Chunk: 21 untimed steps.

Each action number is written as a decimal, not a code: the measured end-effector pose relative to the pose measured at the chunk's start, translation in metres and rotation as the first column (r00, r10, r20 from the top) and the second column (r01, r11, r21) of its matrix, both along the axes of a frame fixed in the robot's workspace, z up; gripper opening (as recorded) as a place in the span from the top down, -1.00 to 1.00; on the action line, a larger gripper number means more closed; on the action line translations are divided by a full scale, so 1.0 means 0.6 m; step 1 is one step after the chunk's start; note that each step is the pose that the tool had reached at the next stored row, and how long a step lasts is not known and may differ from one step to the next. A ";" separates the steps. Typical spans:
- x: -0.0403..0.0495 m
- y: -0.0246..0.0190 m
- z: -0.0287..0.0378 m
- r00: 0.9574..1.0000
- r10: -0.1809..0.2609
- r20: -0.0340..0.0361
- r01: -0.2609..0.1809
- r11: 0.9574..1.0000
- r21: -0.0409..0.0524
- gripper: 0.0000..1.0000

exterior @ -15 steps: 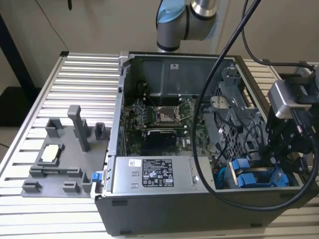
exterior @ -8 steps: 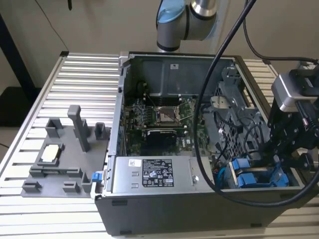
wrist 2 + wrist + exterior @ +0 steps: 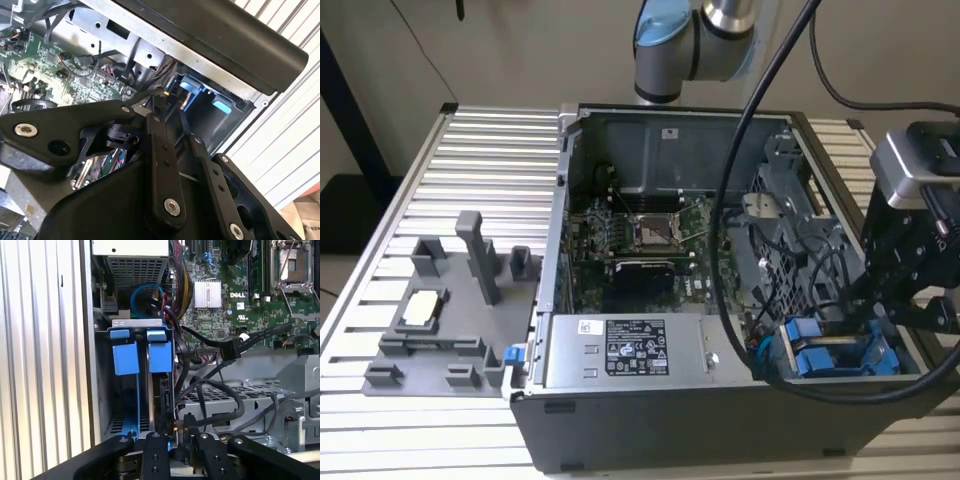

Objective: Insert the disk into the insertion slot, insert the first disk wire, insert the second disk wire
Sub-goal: 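Insert the first disk wire, then insert the second disk wire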

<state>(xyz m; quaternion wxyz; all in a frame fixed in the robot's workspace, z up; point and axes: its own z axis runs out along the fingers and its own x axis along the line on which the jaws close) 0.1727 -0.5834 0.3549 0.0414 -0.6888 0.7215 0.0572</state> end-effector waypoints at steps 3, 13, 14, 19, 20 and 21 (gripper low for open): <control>-0.003 0.0003 0.015 1.000 0.000 0.000 0.000 1.000 0.000 0.44; -0.030 0.0023 0.048 1.000 0.000 0.000 0.000 1.000 0.000 0.44; -0.036 0.0034 0.048 1.000 0.000 0.000 0.000 1.000 0.000 0.44; -0.060 0.0104 0.048 1.000 0.000 0.000 0.000 1.000 0.000 0.44; -0.064 0.0127 0.049 1.000 0.000 0.000 0.000 1.000 0.000 0.44; -0.068 0.0159 0.048 1.000 0.000 0.000 0.000 1.000 0.000 0.44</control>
